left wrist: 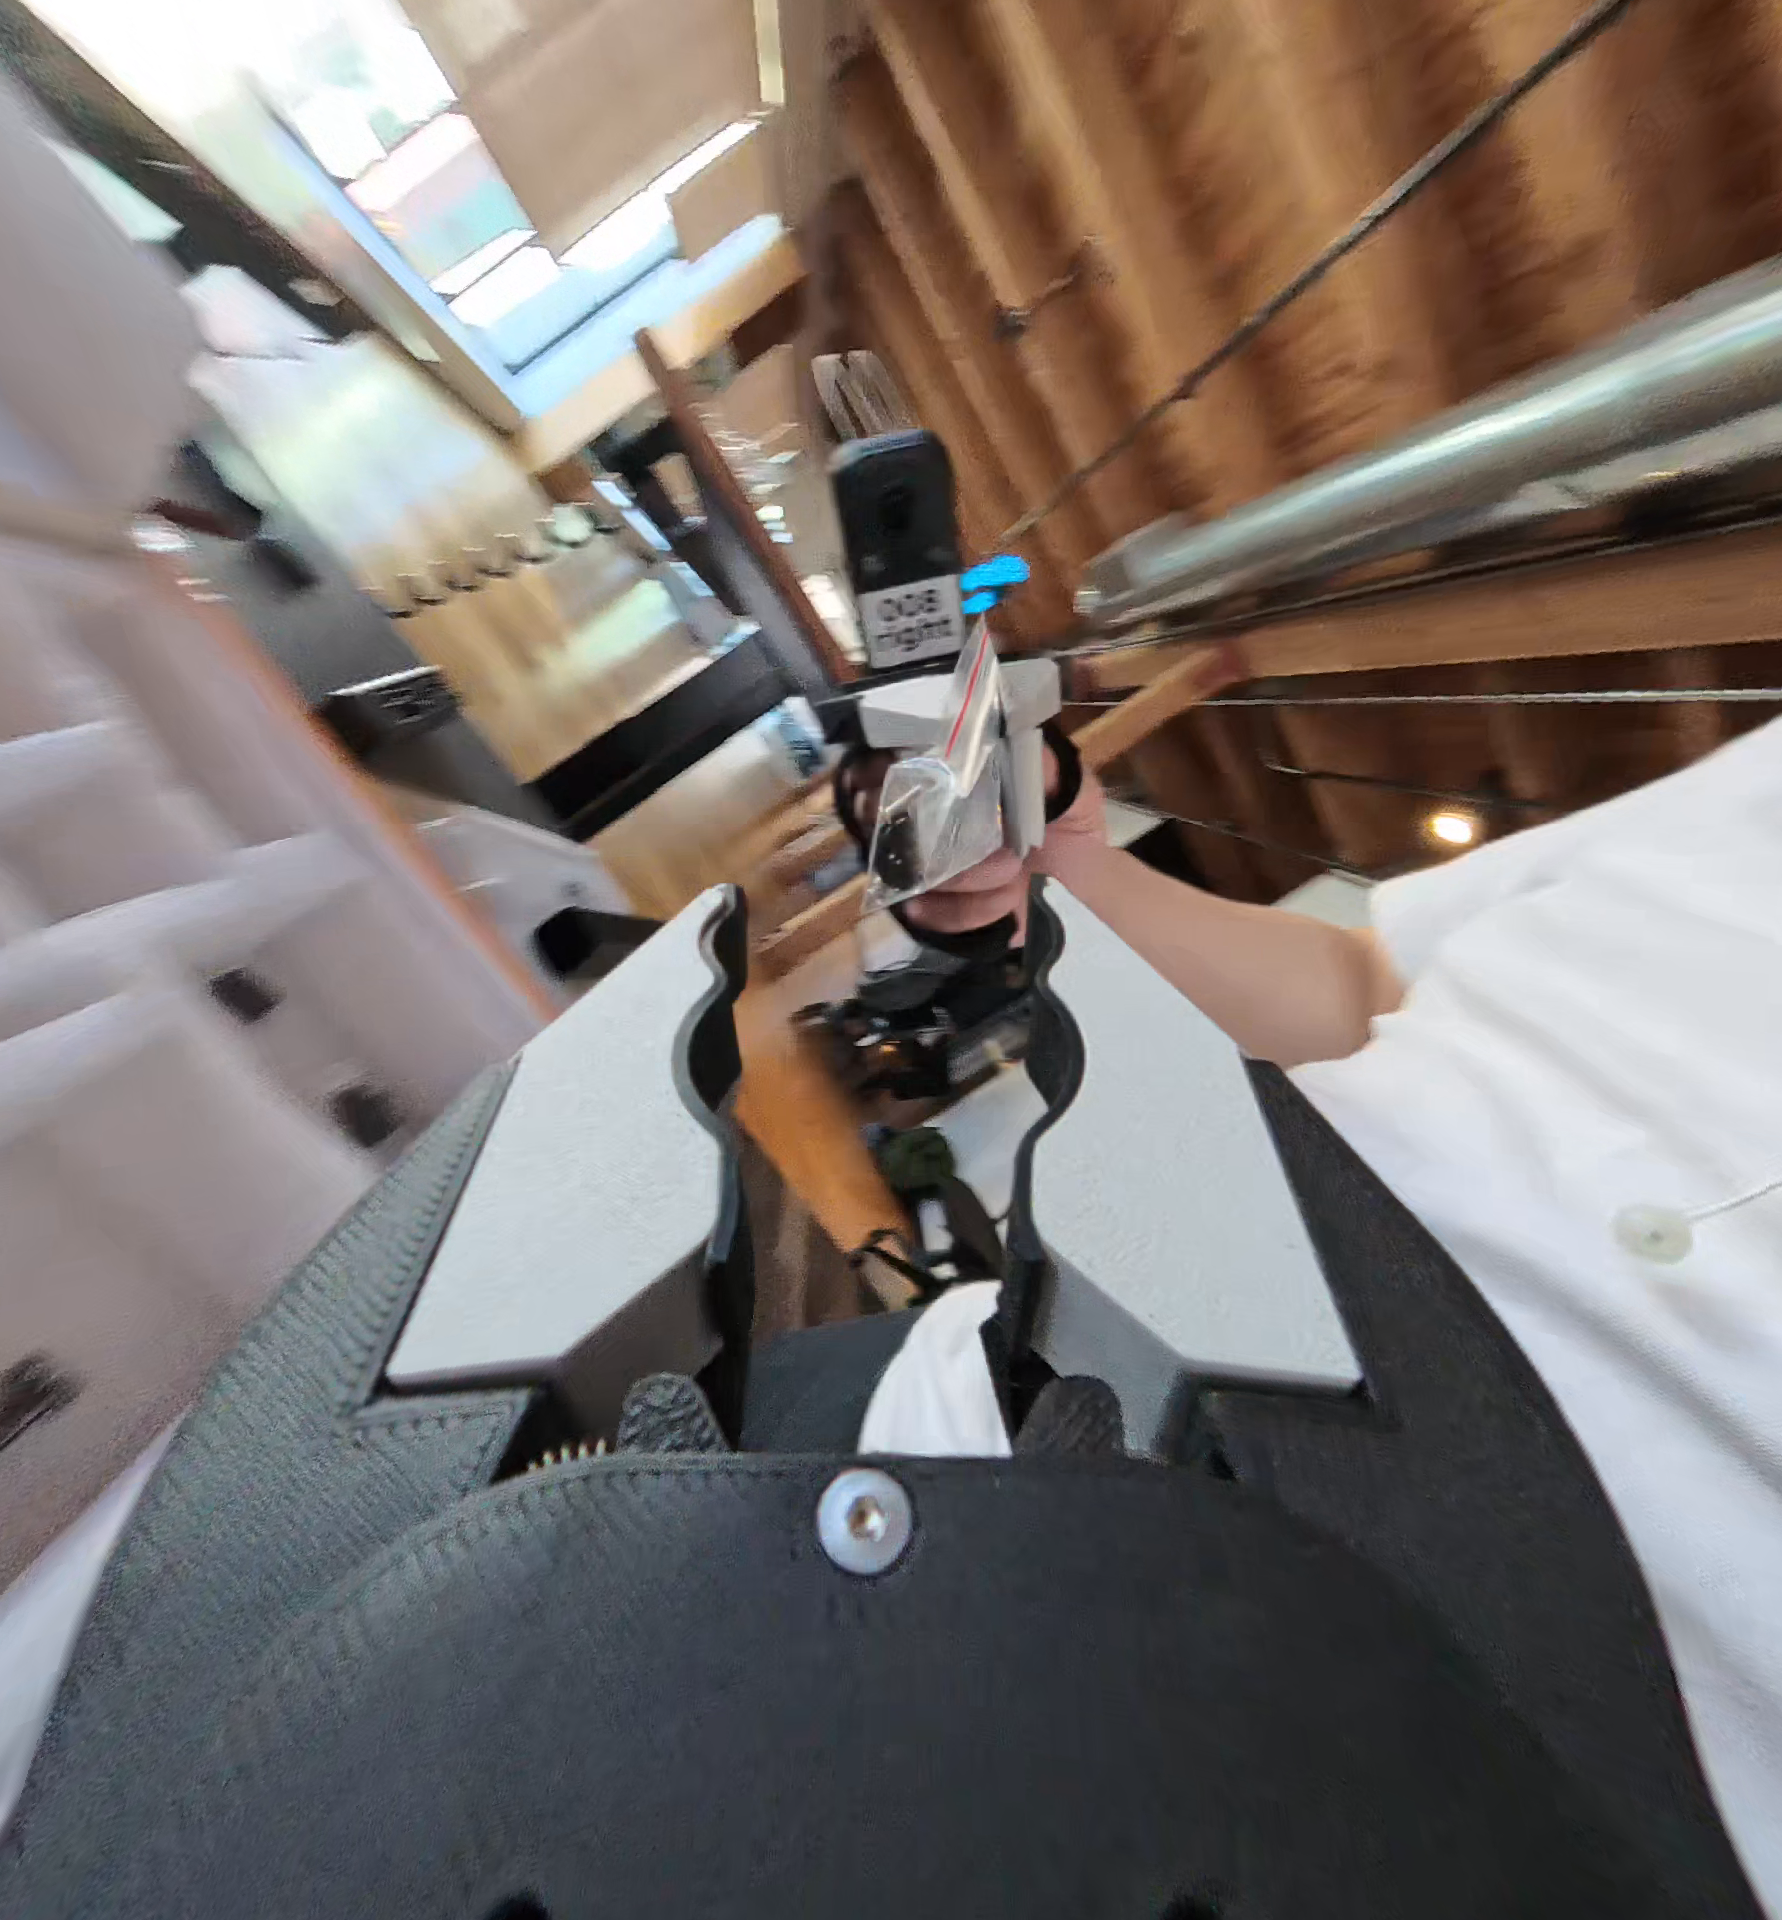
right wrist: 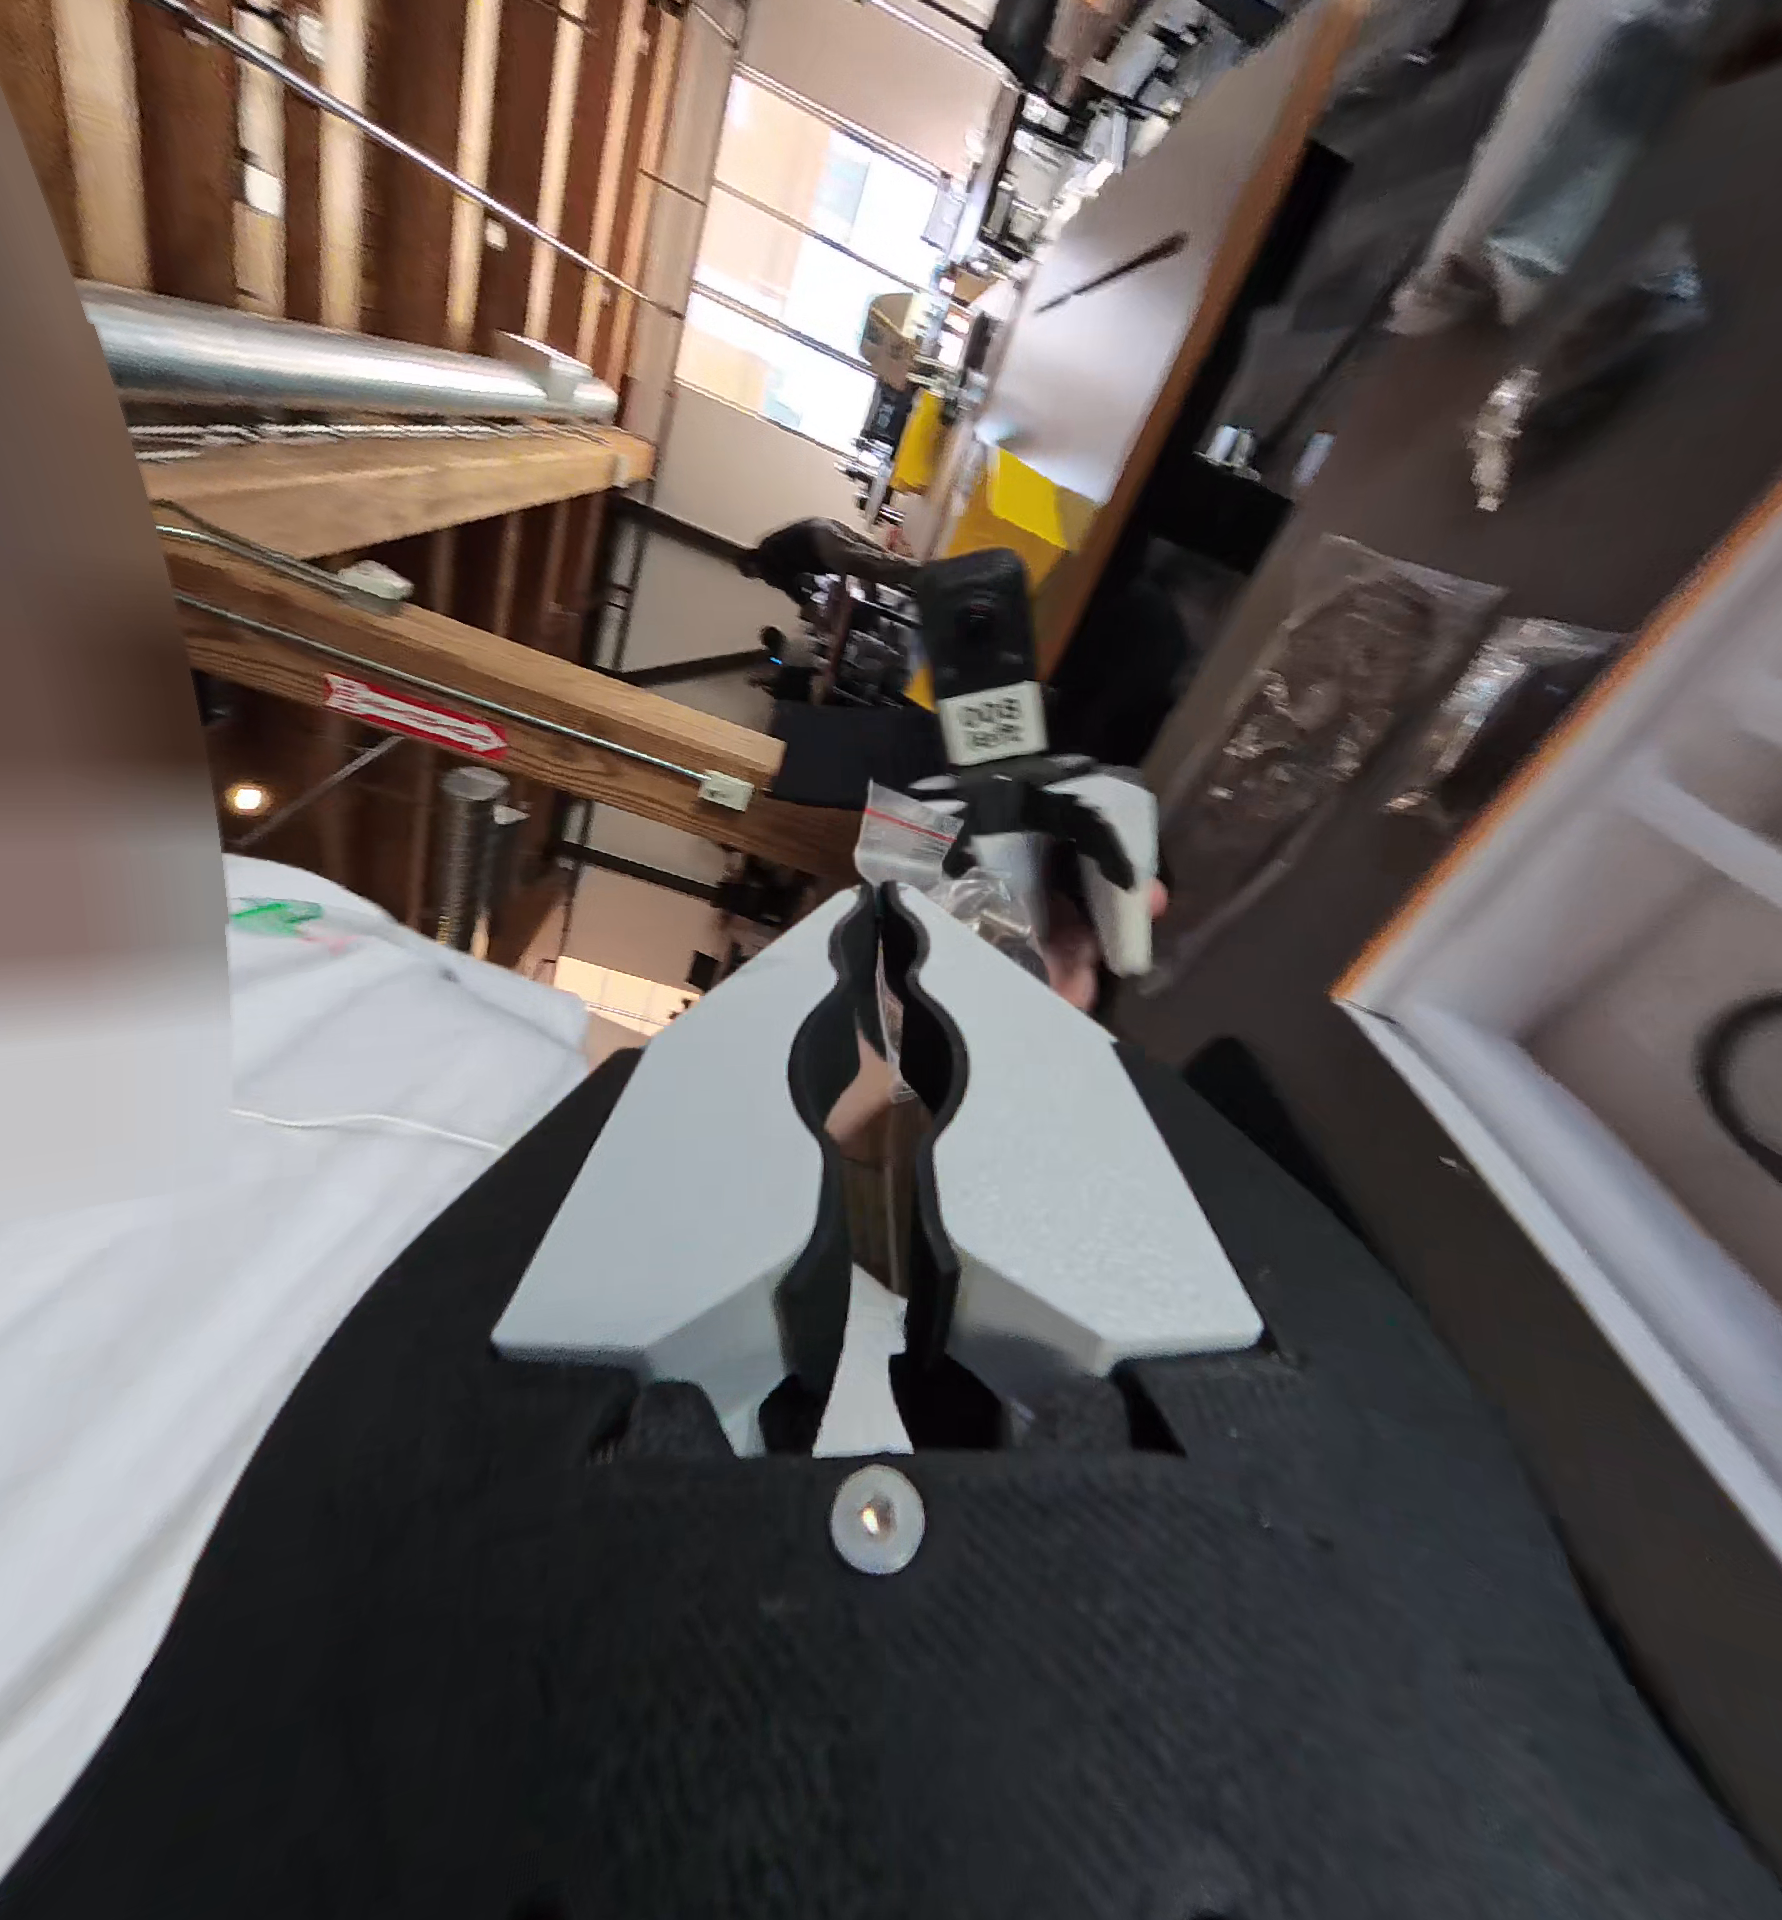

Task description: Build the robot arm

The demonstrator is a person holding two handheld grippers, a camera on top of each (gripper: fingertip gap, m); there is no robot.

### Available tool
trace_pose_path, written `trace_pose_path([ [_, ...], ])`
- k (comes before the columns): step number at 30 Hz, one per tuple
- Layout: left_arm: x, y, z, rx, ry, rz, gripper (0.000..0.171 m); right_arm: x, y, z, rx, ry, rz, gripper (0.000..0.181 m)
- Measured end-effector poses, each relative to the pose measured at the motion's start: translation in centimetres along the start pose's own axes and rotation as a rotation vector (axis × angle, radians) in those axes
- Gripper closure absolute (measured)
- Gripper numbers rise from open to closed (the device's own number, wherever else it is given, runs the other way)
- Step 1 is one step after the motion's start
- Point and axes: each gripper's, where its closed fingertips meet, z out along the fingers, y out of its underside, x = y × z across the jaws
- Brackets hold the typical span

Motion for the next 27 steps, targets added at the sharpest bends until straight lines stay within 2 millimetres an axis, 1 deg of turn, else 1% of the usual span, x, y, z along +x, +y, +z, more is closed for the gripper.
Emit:
trace_pose_path([
  [2, 2.0, 0.1, 2.7, -0.021, 0.11, -0.012, 0.115, -2.5, -0.3, -0.1, 0.024, -0.06, 0.0, 0.181],
  [3, 3.2, 0.0, 3.9, -0.026, 0.17, -0.024, 0.116, -3.3, -0.3, -0.2, 0.034, -0.077, 0.003, 0.181],
  [4, 4.2, 0.0, 5.0, -0.026, 0.218, -0.032, 0.122, -4.2, -0.3, -0.3, 0.043, -0.098, 0.008, 0.181],
  [5, 5.0, 0.0, 5.9, -0.027, 0.254, -0.03, 0.135, -4.8, -0.3, -0.6, 0.053, -0.112, 0.014, 0.181],
  [6, 5.9, 0.1, 6.6, -0.029, 0.286, -0.018, 0.151, -5.1, -0.2, -0.9, 0.059, -0.113, 0.014, 0.181],
  [7, 6.6, 0.4, 7.2, -0.035, 0.305, -0.004, 0.162, -5.3, -0.1, -1.3, 0.067, -0.111, 0.007, 0.181],
  [10, 8.2, 1.3, 8.5, -0.037, 0.288, 0.041, 0.163, -5.7, 0.0, -3.2, 0.094, -0.102, -0.003, 0.181],
  [12, 9.2, 1.8, 9.1, -0.026, 0.276, 0.052, 0.162, -6.1, 0.6, -4.4, 0.083, -0.101, -0.019, 0.181],
  [15, 10.8, 2.9, 10.4, -0.014, 0.254, 0.064, 0.158, -7.4, 1.2, -6.4, 0.111, -0.14, -0.024, 0.181],
  [18, 12.4, 4.4, 12.3, -0.025, 0.237, 0.104, 0.156, -8.7, 1.9, -8.4, 0.132, -0.182, -0.016, 0.181],
  [21, 13.5, 5.8, 14.3, -0.019, 0.216, 0.143, 0.159, -9.8, 2.9, -10.3, 0.123, -0.191, -0.025, 0.181],
  [23, 14.1, 6.4, 15.4, 0.003, 0.217, 0.13, 0.155, -10.7, 3.2, -11.8, 0.133, -0.213, -0.029, 0.181],
  [27, 14.2, 8.3, 16.6, 0.008, 0.189, 0.127, 0.155, -11.2, 4.5, -13.6, 0.119, -0.224, -0.028, 0.181],
])
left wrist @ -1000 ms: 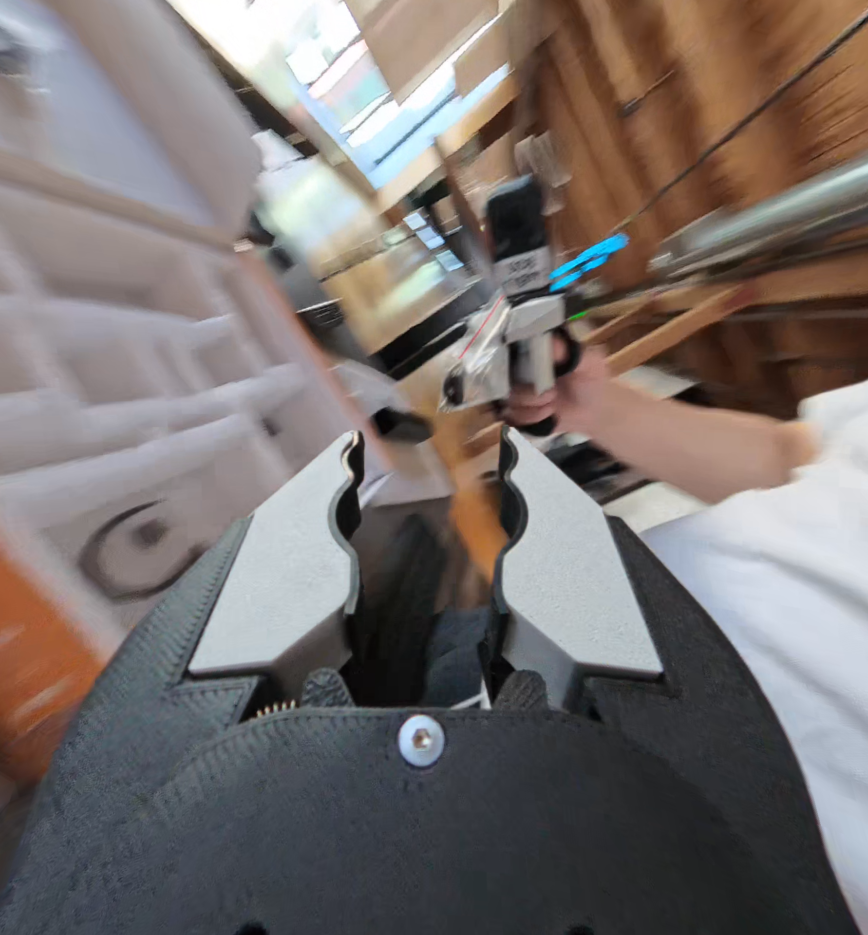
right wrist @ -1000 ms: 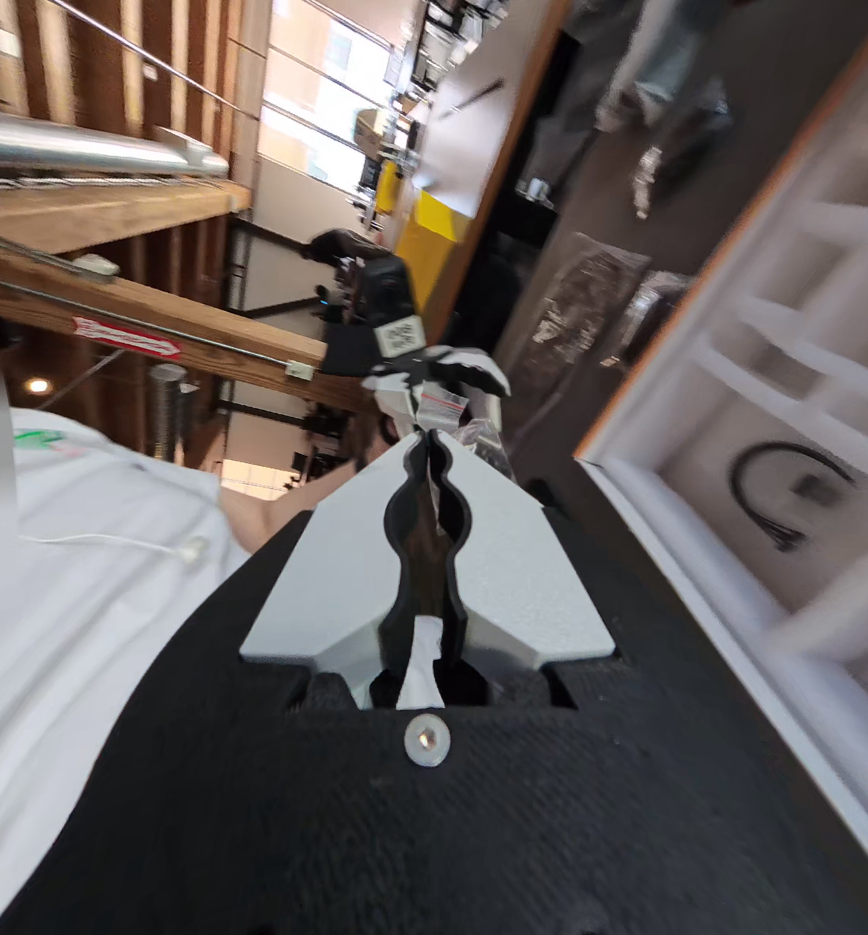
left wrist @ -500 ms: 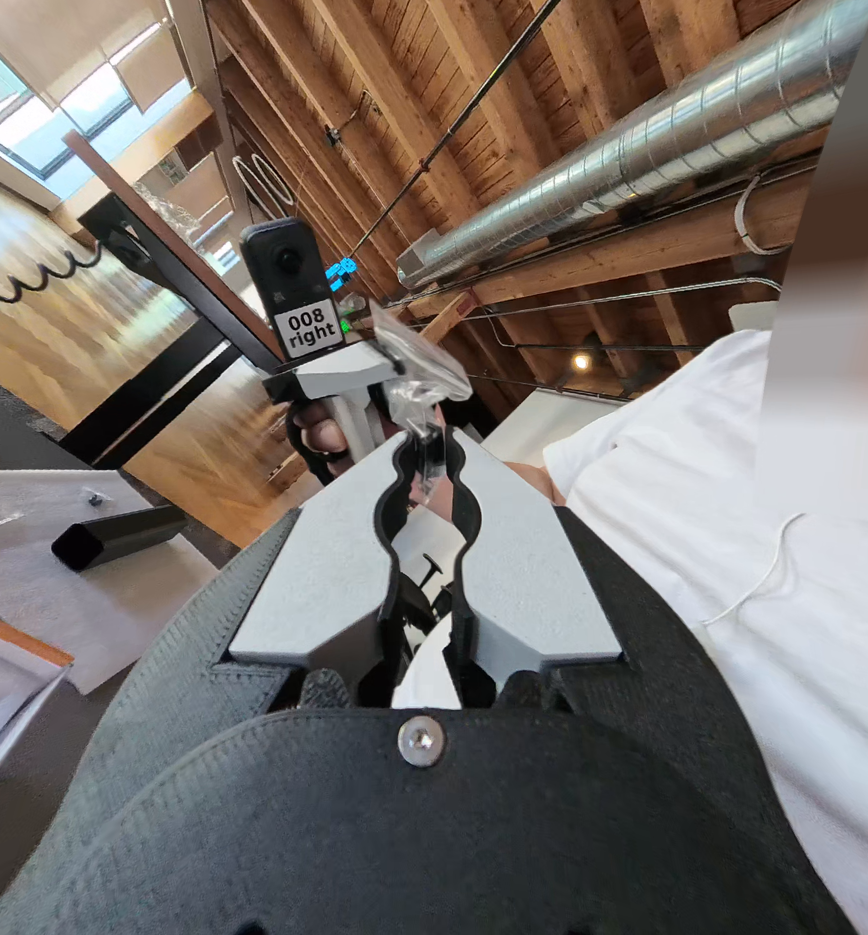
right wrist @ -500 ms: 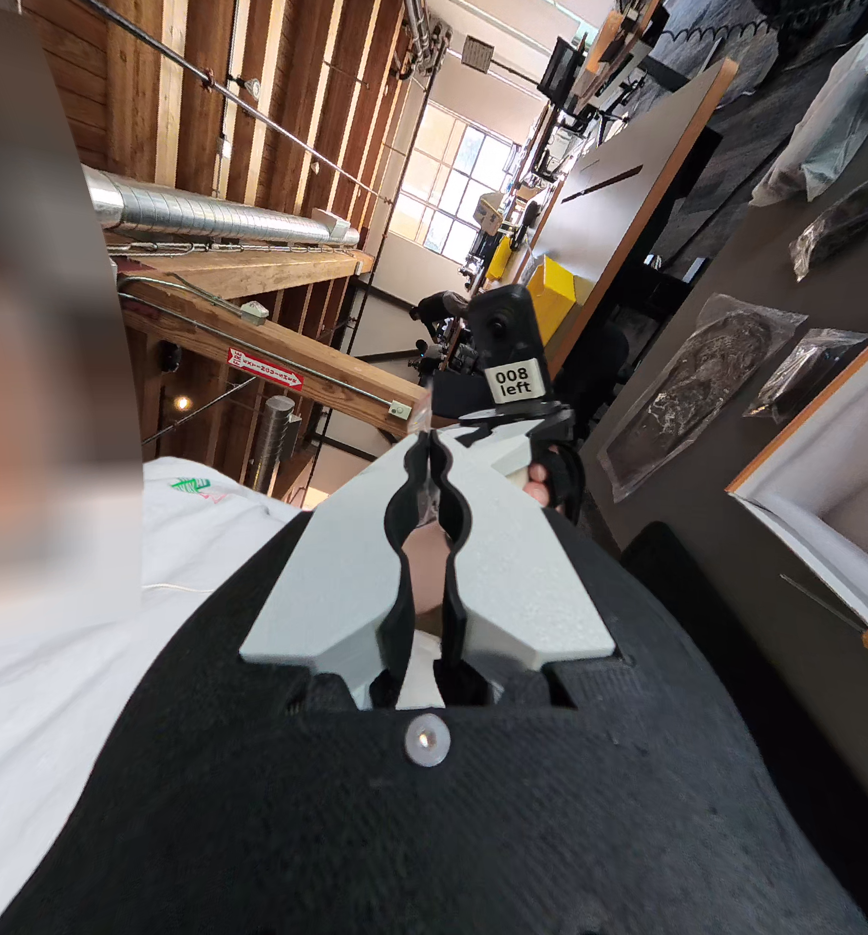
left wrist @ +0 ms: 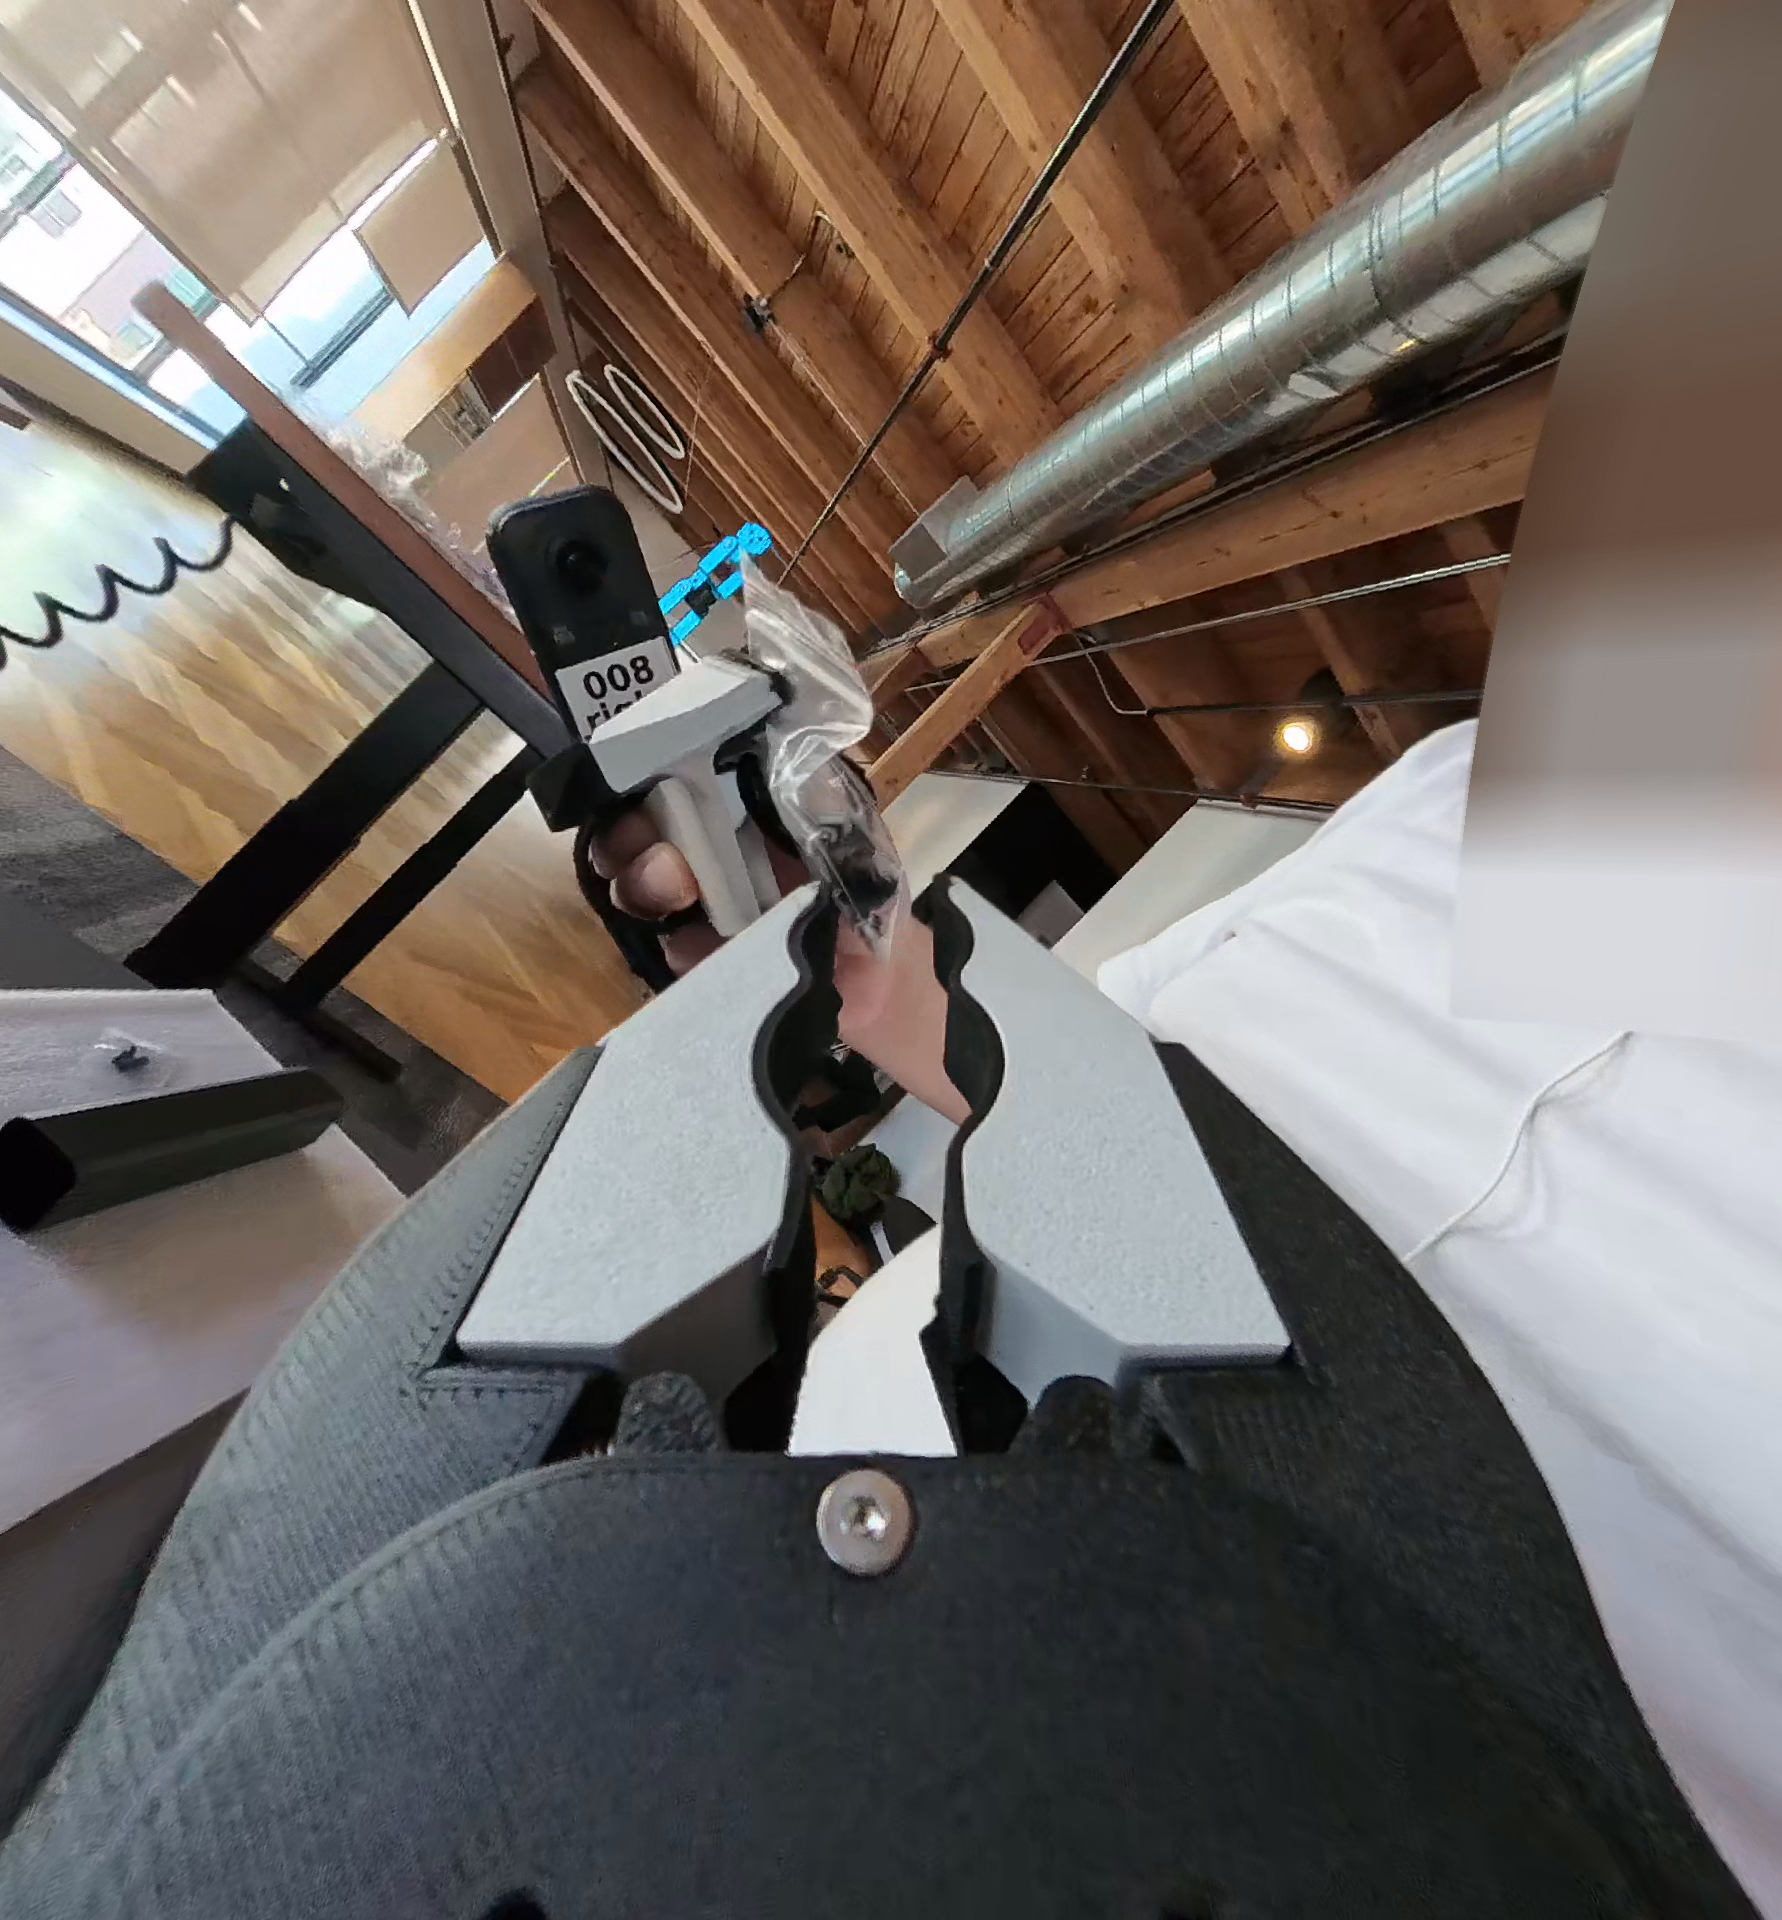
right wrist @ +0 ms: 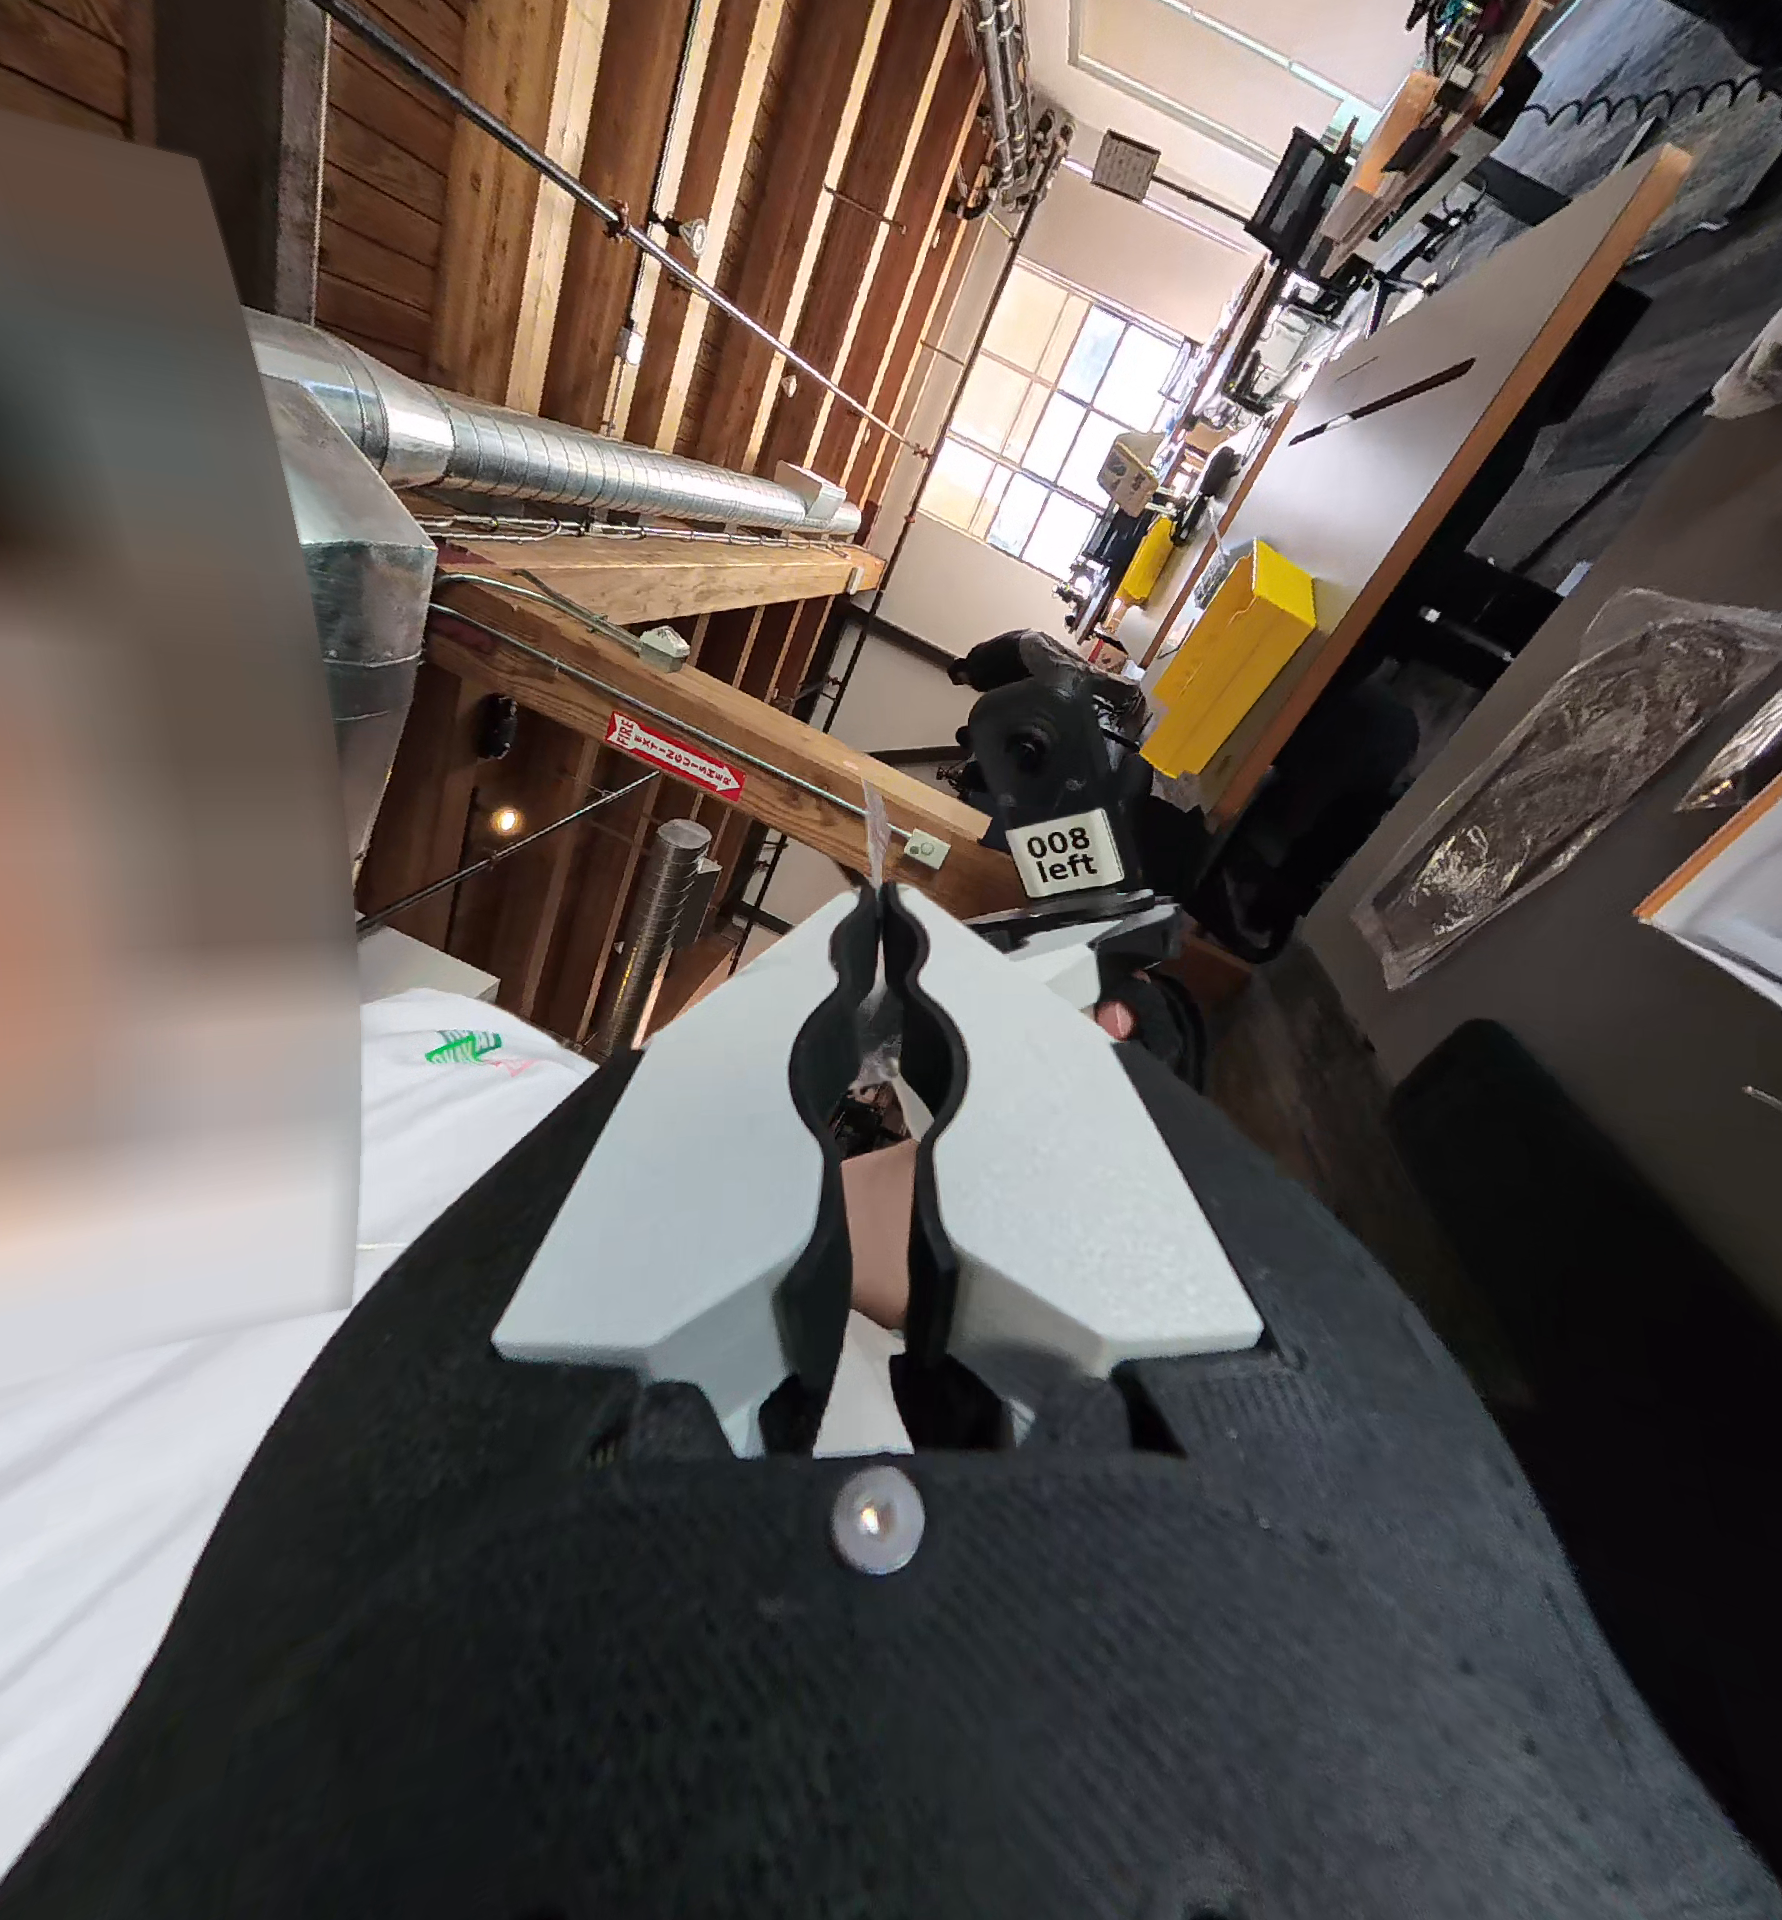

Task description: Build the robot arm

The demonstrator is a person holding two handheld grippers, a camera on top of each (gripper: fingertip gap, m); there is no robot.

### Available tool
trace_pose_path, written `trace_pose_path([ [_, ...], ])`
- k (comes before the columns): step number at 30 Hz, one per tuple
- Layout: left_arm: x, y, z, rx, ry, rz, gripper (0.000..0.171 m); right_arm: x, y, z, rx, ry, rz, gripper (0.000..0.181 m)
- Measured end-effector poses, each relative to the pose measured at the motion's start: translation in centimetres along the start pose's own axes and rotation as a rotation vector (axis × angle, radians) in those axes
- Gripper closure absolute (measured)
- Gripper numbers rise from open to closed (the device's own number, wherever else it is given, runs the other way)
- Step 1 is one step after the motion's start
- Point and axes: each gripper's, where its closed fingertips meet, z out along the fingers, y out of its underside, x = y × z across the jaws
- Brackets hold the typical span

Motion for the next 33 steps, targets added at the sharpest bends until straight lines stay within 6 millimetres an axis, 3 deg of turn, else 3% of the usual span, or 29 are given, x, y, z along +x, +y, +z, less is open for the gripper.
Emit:
trace_pose_path([
  [5, -0.8, 1.3, -0.2, 0.019, -0.043, -0.036, 0.156, 0.7, 0.9, -1.0, -0.007, -0.014, 0.043, 0.181],
  [8, -2.3, 2.1, -1.9, 0.036, -0.098, -0.103, 0.16, 1.9, 1.1, -1.5, 0.002, 0.003, 0.052, 0.181],
  [11, -4.8, 3.2, -5.4, 0.027, -0.201, -0.154, 0.161, 4.9, 1.3, -2.6, 0.01, 0.094, 0.053, 0.181],
  [17, -8.7, 3.7, -14.7, -0.011, -0.366, -0.232, 0.161, 15.3, 3.2, -5.0, -0.07, 0.467, 0.045, 0.181],
  [21, -10.7, 2.2, -20.3, -0.043, -0.432, -0.262, 0.163, 19.8, 4.2, -3.2, -0.083, 0.537, 0.091, 0.181],
  [25, -11.8, -0.5, -24.2, -0.052, -0.472, -0.245, 0.163, 22.9, 2.8, -1.2, 0.0, 0.538, 0.151, 0.181],
  [29, -13.0, -2.3, -25.9, -0.083, -0.49, -0.209, 0.159, 22.7, 0.6, 1.4, 0.083, 0.392, 0.278, 0.181],
  [31, -13.8, -2.7, -25.0, -0.125, -0.471, -0.17, 0.152, 20.8, -1.0, 3.4, 0.131, 0.275, 0.337, 0.181],
  [33, -14.0, -3.5, -22.6, -0.151, -0.397, -0.145, 0.141, 17.9, -2.9, 5.5, 0.153, 0.174, 0.356, 0.181],
])
